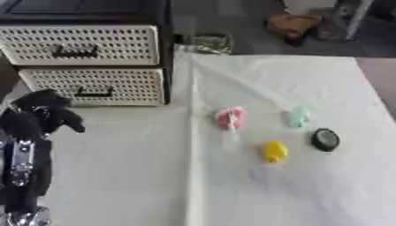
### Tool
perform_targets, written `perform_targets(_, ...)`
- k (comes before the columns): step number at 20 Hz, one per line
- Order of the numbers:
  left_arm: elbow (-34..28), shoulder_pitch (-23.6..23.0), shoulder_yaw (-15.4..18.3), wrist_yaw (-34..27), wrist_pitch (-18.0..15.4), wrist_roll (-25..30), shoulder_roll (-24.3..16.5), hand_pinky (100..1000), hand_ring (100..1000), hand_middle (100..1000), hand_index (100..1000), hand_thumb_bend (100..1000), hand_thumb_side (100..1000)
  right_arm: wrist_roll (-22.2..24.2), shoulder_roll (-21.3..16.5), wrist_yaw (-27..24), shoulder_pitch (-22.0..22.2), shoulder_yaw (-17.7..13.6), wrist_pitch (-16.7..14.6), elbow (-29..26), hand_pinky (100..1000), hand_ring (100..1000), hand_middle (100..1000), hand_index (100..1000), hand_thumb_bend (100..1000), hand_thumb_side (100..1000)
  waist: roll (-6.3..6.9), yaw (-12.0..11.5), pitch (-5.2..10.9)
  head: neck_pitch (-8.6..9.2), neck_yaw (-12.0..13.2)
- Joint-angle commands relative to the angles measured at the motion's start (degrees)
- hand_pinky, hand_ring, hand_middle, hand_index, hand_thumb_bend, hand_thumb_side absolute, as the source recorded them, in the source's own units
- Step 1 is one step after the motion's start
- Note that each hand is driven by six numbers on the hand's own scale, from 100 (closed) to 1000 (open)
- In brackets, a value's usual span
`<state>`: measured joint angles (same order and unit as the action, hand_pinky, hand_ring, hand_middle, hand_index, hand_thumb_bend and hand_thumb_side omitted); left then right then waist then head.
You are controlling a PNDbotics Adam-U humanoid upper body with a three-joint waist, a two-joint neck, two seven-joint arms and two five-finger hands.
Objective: Pick up objects from table and place into drawer.
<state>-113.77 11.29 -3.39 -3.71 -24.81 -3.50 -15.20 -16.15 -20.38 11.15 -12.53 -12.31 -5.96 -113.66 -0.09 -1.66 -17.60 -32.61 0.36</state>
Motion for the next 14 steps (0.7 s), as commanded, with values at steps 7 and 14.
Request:
perform_targets(7, -0.82, 0.26, 0.33, 1.67, -6.83, -2.63, -8.42, 435, 510, 596, 773, 100, 672, 0.28, -1.07, -0.38, -0.57, -0.29, -0.18, -0.93, 703, 594, 401, 751, 450, 743, 0.30, 0.18, 1.04, 0.39, 0.06)
perform_targets(14, -0.82, 1.07, 1.10, 5.81, -8.89, -6.66, -16.85, 402, 489, 587, 781, 100, 635, 0.29, -1.54, -0.29, -0.70, -0.25, -0.36, -0.93, 704, 595, 402, 752, 450, 743, 0.56, 0.14, 0.96, 0.37, -0.04)
